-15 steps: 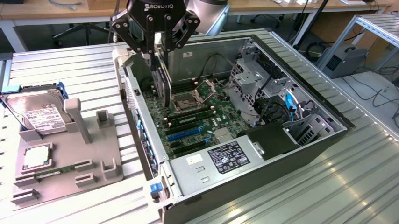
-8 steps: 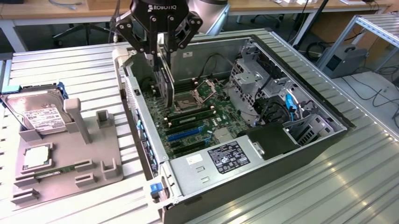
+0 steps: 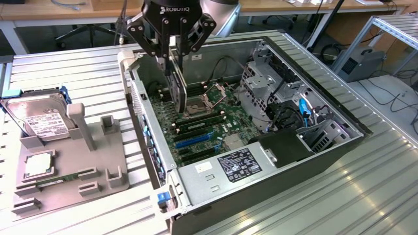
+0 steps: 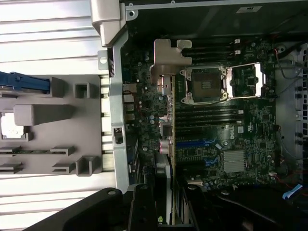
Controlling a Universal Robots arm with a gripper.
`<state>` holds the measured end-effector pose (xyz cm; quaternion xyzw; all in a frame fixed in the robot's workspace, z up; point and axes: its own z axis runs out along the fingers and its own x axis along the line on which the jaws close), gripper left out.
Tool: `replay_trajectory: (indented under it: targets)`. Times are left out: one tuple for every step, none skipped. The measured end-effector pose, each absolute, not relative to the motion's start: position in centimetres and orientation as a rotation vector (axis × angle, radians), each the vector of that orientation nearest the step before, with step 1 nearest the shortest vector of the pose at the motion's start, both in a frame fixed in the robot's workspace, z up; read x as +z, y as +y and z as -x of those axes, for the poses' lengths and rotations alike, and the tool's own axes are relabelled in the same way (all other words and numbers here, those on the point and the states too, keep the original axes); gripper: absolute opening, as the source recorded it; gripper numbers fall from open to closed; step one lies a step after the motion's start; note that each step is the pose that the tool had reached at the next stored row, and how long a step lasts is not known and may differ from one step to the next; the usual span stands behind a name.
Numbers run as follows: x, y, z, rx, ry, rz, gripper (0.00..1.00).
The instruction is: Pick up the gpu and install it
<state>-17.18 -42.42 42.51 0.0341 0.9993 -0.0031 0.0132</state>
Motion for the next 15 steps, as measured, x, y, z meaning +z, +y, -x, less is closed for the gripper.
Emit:
replay_trajectory:
  targets:
    - [42.5,-42.4,17.0,-0.011,3.113,-0.106,0.27]
    - [42.4,-42.4,17.0,-0.011,3.113,-0.106,0.27]
    - [42.4,-42.4,16.9,-0.012,3.113,-0.106,0.27]
    - [42.4,-42.4,16.7,-0.012,3.113,-0.106,0.27]
    - [42.3,-42.4,16.7,-0.013,3.113,-0.106,0.27]
    - [42.3,-42.4,16.6,-0.013,3.113,-0.106,0.27]
    - [42.3,-42.4,16.5,-0.014,3.113,-0.106,0.27]
    - [42.3,-42.4,16.4,-0.015,3.113,-0.106,0.27]
    - [42.2,-42.4,16.3,-0.015,3.113,-0.106,0.27]
    - [42.2,-42.4,16.2,-0.016,3.113,-0.106,0.27]
    - [42.2,-42.4,16.1,-0.016,3.113,-0.106,0.27]
    - [42.2,-42.4,16.0,-0.017,3.113,-0.106,0.27]
    - [42.1,-42.4,15.9,-0.018,3.113,-0.106,0.27]
    - [42.1,-42.4,15.8,-0.018,3.113,-0.106,0.27]
    - [42.1,-42.4,15.7,-0.019,3.113,-0.106,0.27]
